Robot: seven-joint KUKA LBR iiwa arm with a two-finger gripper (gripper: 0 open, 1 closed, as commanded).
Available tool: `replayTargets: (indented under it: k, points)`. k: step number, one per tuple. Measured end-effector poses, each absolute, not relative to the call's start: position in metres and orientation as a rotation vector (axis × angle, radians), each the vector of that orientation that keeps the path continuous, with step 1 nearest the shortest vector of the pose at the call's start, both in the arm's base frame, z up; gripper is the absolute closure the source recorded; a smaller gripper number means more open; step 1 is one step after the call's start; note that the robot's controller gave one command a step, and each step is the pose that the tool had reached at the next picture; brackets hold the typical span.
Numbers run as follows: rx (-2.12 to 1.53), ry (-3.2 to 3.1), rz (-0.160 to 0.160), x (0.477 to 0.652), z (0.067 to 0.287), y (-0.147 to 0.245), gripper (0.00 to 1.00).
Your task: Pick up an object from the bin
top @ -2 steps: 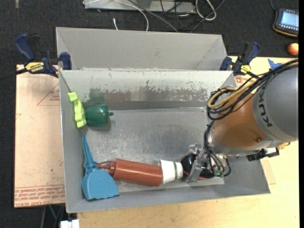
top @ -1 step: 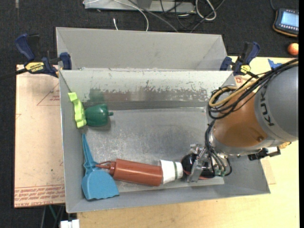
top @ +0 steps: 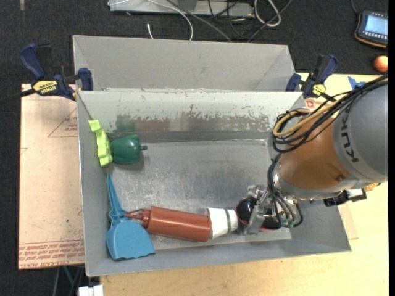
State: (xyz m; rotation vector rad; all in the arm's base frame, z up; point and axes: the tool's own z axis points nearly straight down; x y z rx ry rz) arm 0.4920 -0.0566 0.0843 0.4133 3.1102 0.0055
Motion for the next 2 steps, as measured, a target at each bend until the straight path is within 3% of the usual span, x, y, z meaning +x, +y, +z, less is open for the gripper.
replayTargets:
  k: [2]
  points:
    - [0.413, 3.12, 0.007, 0.489, 0.109, -0.056, 1.0]
